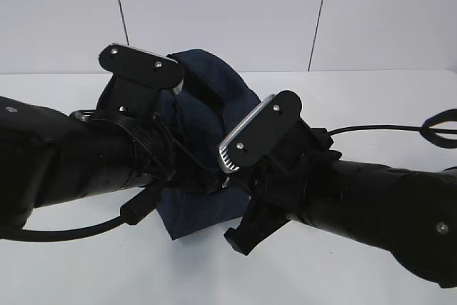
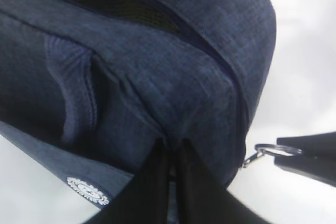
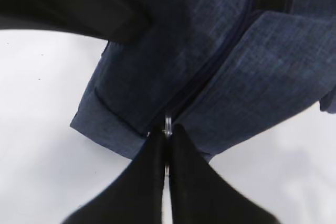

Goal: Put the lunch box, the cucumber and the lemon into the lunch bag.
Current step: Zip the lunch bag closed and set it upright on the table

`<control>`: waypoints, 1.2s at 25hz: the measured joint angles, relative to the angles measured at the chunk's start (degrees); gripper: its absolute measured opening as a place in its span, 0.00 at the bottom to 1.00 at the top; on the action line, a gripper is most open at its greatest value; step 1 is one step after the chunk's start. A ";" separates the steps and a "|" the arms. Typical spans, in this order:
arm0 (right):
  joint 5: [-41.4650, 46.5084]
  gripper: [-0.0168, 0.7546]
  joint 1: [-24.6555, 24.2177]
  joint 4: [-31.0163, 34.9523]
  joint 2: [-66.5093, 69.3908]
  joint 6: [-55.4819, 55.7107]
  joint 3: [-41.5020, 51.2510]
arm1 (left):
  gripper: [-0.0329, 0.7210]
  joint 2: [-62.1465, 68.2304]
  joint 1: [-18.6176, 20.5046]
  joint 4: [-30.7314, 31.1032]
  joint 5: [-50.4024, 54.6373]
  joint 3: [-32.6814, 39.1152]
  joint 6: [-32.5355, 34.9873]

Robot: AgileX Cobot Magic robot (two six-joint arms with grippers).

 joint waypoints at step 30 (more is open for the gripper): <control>-4.00 0.03 0.00 7.60 -0.07 -4.54 -5.95 | 0.03 0.00 0.33 -0.79 -1.07 -0.07 0.00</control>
